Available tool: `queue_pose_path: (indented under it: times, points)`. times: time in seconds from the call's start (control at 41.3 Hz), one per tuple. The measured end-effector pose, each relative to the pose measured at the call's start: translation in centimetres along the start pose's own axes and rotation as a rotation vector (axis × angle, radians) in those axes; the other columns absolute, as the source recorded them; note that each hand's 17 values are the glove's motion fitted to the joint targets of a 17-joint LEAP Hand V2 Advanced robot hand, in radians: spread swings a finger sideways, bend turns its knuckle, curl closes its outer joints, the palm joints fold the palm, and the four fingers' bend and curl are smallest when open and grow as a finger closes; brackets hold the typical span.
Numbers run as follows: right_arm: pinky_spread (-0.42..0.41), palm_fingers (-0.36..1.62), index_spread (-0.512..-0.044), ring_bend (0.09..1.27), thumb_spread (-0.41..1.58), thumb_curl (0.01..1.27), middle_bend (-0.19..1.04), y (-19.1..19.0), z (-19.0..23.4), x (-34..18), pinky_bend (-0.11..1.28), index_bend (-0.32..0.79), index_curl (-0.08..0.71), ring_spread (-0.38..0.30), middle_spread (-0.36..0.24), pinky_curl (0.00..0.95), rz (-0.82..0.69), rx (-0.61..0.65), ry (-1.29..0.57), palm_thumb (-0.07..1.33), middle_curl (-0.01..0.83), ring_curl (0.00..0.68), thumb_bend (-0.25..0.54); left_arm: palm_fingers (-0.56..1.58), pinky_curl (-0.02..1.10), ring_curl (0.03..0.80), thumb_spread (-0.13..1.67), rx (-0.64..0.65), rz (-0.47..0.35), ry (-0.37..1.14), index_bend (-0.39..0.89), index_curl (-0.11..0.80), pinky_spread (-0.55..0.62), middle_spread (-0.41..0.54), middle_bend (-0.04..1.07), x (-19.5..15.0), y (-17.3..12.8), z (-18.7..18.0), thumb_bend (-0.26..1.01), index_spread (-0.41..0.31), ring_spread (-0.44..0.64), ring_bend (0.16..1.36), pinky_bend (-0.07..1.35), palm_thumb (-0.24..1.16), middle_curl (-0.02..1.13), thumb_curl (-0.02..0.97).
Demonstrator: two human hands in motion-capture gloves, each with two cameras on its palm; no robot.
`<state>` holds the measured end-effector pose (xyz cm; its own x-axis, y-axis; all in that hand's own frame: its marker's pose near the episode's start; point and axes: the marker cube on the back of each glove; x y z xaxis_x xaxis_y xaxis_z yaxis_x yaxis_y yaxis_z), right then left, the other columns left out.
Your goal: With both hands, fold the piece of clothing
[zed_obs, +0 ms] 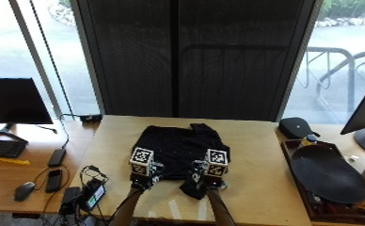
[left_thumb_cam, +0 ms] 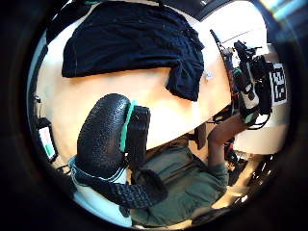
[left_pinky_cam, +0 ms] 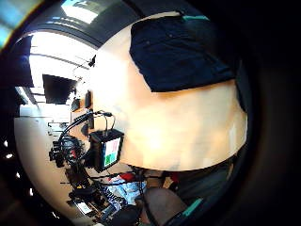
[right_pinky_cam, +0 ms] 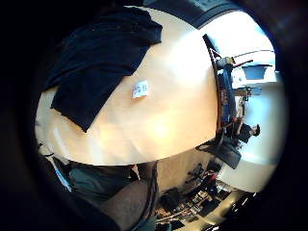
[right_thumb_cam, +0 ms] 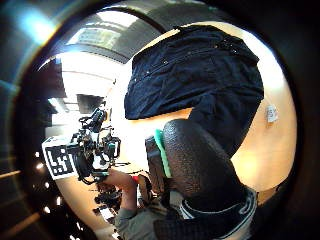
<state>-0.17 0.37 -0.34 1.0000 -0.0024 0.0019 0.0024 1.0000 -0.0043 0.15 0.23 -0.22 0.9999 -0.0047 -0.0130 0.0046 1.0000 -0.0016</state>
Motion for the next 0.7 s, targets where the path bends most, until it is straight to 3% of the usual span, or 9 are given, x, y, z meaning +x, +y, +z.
queue_pose_path:
  times: [0.121, 0.242, 0.436, 0.702]
  points:
    - [0.198, 0.22, -0.279, 0.24, 0.73, 0.08, 0.16, 0.7, -0.7, -0.3, 0.48, 0.18, 0.105, 0.092, 0.008, 0.161, -0.002, -0.006, 0.005, 0.23, 0.067, 0.076, 0.138, 0.53, 0.11, 0.162, 0.7, -0.038, -0.002, 0.041, 0.17, 0.11, 0.21, -0.012, 0.25, 0.7, 1.4, -1.1, 0.09, -0.086, 0.09, 0.45, 0.3, 0.17, 0.15, 0.077]
    - [0.241, 0.19, -0.334, 0.25, 0.94, 0.11, 0.17, 1.4, -1.3, -0.2, 0.5, 0.17, 0.149, 0.117, 0.014, 0.206, 0.012, -0.006, 0.032, 0.25, 0.104, 0.105, 0.131, 0.5, 0.14, 0.2, 0.91, -0.044, -0.005, 0.042, 0.17, 0.156, 0.27, -0.014, 0.23, 0.8, 1.1, -0.5, 0.08, -0.104, 0.12, 0.46, 0.31, 0.19, 0.2, 0.114]
    - [0.271, 0.16, -0.368, 0.25, 1.12, 0.16, 0.17, 1.4, -1.7, -0.3, 0.52, 0.17, 0.198, 0.144, 0.021, 0.245, 0.007, 0.005, 0.04, 0.26, 0.148, 0.137, 0.102, 0.48, 0.17, 0.229, 1.07, -0.029, -0.004, 0.043, 0.16, 0.209, 0.32, -0.006, 0.21, 0.9, 1.2, -0.9, 0.05, -0.117, 0.14, 0.47, 0.32, 0.2, 0.25, 0.16]
    - [0.284, 0.14, -0.38, 0.26, 1.21, 0.2, 0.17, 2.1, -2.4, -0.3, 0.55, 0.16, 0.241, 0.16, 0.024, 0.284, -0.055, 0.031, 0.019, 0.28, 0.191, 0.17, 0.058, 0.46, 0.21, 0.256, 1.15, 0.001, -0.02, 0.057, 0.15, 0.252, 0.34, -0.004, 0.19, 0.3, 1.2, -0.9, 0.0, -0.123, 0.15, 0.48, 0.33, 0.21, 0.31, 0.207]
